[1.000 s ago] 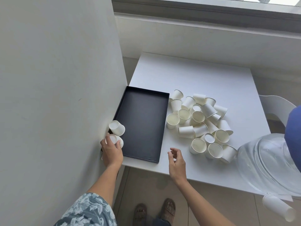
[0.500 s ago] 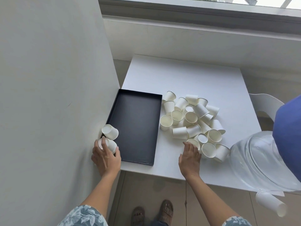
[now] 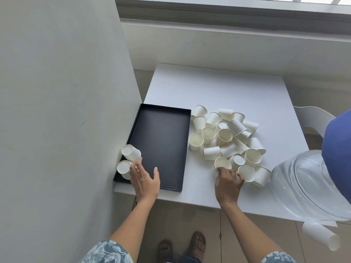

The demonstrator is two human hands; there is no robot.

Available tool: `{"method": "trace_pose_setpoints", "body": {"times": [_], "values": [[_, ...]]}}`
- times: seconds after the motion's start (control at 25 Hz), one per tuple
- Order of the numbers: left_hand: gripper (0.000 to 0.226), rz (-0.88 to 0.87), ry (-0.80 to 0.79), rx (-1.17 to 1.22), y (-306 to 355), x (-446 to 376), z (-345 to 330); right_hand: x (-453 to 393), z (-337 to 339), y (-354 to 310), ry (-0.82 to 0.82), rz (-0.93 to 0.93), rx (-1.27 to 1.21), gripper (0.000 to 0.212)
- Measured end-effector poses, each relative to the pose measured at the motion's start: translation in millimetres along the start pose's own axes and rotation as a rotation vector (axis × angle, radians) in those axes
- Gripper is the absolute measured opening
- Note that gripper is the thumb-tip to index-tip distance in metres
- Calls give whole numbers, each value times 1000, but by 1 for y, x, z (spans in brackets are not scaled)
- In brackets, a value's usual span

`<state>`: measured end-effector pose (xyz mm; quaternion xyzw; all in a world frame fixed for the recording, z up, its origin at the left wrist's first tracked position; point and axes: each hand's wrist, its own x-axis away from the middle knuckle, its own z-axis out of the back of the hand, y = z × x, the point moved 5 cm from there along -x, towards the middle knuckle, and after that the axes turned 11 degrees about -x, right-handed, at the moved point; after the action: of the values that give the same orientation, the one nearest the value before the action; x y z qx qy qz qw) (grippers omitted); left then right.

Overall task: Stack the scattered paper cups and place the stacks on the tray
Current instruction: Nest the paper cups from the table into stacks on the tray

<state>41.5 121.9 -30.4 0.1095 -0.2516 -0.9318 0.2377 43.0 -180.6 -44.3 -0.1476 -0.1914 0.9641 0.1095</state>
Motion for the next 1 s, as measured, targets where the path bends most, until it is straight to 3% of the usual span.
{"method": "trace_pose_setpoints", "body": {"times": [0.16, 0.28, 0.36, 0.44, 0.6, 0.72, 0.88, 1.0], "values": [[47, 79, -108, 211, 16, 4, -12, 12, 3, -24, 18, -74, -388, 20], [30, 254, -513, 411, 30, 14, -34, 23, -1, -47, -109, -83, -731, 16], [39, 359, -805, 527, 40, 30, -48, 29, -2, -58, -171, -73, -826, 14], [47, 465, -923, 658, 48, 41, -55, 35, -5, -63, -233, -63, -877, 14], [47, 561, -880, 856, 53, 46, -62, 43, -6, -57, -334, -30, -900, 11], [39, 546, -830, 843, 53, 42, -62, 37, 2, -35, -319, -23, -823, 22], [34, 565, -792, 854, 48, 42, -58, 9, 17, 26, -123, -153, -454, 47], [34, 572, -785, 858, 45, 46, -58, -6, 27, 64, -113, -309, -75, 46]]}}
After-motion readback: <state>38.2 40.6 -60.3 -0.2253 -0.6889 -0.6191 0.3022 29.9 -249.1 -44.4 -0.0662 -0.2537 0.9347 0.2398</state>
